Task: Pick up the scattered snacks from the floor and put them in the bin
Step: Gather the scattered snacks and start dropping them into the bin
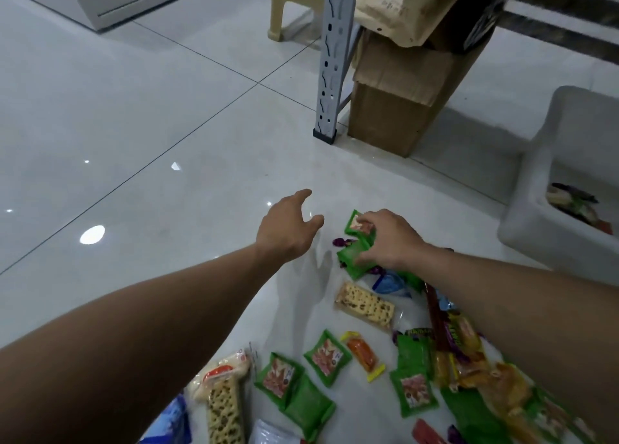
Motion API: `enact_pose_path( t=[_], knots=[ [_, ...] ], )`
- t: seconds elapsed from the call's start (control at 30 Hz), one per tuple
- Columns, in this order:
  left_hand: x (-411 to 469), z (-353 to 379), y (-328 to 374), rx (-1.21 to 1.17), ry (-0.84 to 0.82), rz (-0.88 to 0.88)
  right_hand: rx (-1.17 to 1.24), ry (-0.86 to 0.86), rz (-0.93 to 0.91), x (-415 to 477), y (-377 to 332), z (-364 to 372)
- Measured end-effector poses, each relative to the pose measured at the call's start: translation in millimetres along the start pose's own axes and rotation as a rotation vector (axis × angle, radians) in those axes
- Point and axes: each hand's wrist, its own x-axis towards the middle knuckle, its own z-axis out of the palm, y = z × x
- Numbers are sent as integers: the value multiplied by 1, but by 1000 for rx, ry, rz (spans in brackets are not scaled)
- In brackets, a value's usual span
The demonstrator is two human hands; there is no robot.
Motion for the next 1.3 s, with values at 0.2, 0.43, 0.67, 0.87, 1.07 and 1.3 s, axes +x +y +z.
enact_pose_path(
  t=[0.2,0.43,0.67,0.87,1.07,1.3],
  knots=[
    [2,11,-13,13,-22,-39,-101,-73,-25,9,5,16],
    [6,19,-19,21,-33,-41,-68,-66,-19,17,4,21],
    [5,23,-19,19,-45,-40,18,-111,54,23,0,22],
    [4,22,-15,21,-34,-27,211,6,101,23,2,13],
    [5,23,-10,22,-48,-4,461,178,214,18,6,-9],
    [10,37,5,55,-98,51,566,257,284,10,25,-23]
  ],
)
